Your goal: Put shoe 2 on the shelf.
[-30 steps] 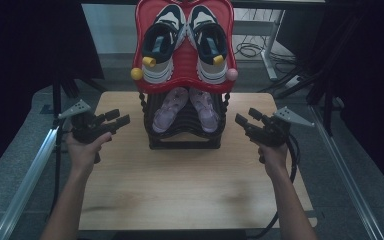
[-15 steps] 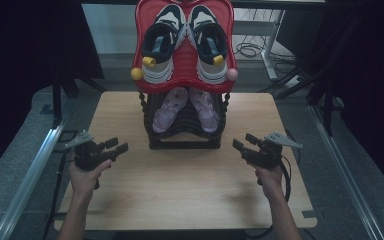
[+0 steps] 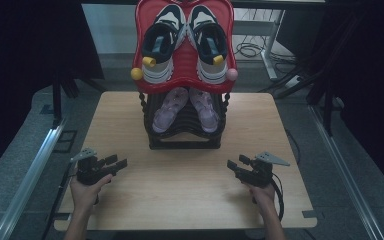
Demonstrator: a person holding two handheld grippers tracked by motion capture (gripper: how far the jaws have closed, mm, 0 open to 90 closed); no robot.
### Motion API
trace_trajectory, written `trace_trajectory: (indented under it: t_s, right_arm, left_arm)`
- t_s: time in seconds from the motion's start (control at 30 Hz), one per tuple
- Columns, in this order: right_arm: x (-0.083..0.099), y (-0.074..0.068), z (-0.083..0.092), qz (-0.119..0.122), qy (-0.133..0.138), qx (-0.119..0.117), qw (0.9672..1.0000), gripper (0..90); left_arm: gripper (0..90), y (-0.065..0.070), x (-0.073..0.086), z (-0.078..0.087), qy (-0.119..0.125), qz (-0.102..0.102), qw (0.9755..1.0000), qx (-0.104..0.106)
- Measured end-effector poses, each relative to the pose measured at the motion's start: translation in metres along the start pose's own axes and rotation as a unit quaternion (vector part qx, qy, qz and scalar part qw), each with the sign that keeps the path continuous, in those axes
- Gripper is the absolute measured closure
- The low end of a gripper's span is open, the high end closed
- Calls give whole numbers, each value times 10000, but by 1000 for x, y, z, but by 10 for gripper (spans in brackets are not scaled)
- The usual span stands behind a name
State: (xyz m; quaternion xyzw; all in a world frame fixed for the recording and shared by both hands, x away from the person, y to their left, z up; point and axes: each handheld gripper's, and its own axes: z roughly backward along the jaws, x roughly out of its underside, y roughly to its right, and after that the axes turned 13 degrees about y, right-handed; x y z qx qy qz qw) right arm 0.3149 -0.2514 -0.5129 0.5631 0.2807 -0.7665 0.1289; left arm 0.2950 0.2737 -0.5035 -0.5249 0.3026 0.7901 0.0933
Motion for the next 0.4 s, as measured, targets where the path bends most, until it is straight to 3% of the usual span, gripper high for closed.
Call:
trace_trajectory:
  t_s: [0.03,0.17,0.2,0.4]
  right_arm:
    - [-1,0,2,83,-11,33,10000,368]
    - [-3,1,8,16,107,25,9999,372]
    - [-2,0,7,129,50,54,9999,372]
    - [-4,-3,2,237,30,-19,9997,372]
  left_arm:
    - [419,0,-1,1,37,-12,10000,14]
    - [406,1,-2,1,73,-12,10000,-13]
    - [403,1,-2,1,63,-20,10000,-18]
    - [392,2,1,-2,-63,-110,9999,-88]
